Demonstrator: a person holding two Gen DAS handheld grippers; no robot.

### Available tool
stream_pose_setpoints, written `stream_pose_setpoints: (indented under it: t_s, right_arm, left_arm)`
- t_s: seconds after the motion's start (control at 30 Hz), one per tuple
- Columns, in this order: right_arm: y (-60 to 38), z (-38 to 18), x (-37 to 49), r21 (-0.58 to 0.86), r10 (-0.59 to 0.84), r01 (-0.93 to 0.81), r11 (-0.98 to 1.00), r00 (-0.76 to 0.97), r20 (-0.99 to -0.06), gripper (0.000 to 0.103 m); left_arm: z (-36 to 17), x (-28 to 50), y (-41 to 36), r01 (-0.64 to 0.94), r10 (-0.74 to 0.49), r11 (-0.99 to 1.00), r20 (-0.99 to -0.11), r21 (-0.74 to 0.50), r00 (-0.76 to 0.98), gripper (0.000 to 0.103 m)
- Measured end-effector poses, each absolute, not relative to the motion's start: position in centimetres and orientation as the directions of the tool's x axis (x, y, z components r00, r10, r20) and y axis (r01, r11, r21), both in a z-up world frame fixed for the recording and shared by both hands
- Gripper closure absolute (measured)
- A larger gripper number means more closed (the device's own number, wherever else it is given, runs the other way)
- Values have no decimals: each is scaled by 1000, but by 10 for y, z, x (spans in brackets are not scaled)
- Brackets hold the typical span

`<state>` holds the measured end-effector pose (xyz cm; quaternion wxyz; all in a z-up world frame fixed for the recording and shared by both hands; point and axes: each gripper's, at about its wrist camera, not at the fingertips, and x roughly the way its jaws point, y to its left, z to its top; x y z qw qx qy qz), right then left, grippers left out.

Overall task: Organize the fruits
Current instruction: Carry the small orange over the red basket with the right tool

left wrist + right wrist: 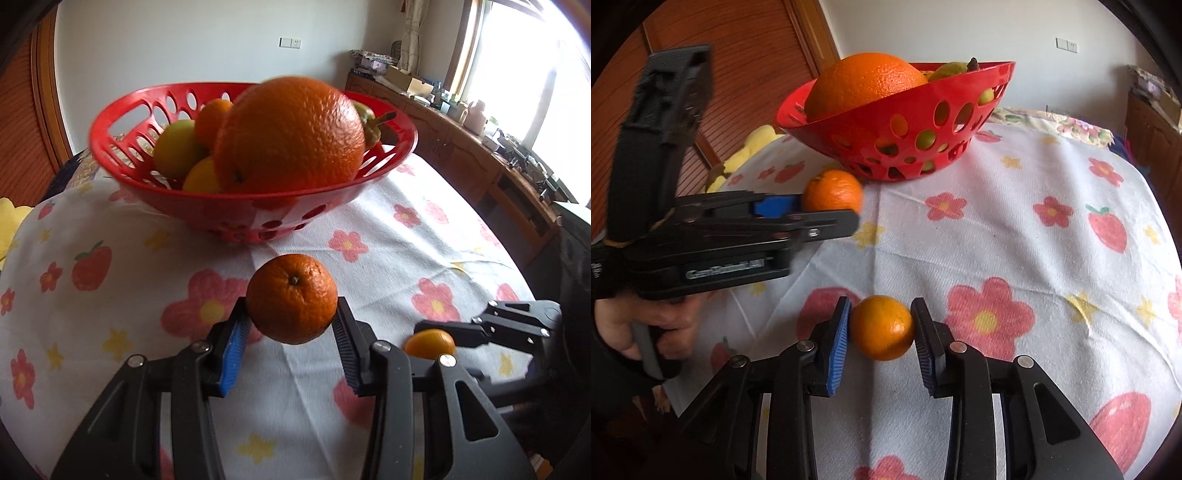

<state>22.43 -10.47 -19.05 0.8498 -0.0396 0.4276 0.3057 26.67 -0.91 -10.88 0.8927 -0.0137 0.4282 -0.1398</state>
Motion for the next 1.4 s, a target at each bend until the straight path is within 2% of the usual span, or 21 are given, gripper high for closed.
stream_pose_setpoints:
  t_s: [0.33, 0.67, 1.03, 1.4]
  right_arm:
    - [-115, -155, 224, 180, 491, -538, 824, 516, -702, 71]
    - [-123, -88, 248, 97, 482, -548, 831, 620, -620, 71]
    - [-117, -56, 298, 41, 472, -554, 832, 665, -579, 71]
    - [-88, -65, 356, 28, 459, -561, 827, 646, -610, 71]
  left_arm:
    - [-54, 237, 15, 252, -289, 955, -683, -156, 671, 61]
    - [-13, 262, 39, 222, -229, 971, -625, -91, 746, 61]
    - [-21, 304, 57, 188, -196, 979, -632, -81, 750, 60]
    - [-38, 325, 56, 185, -196, 979, -661, -88, 724, 60]
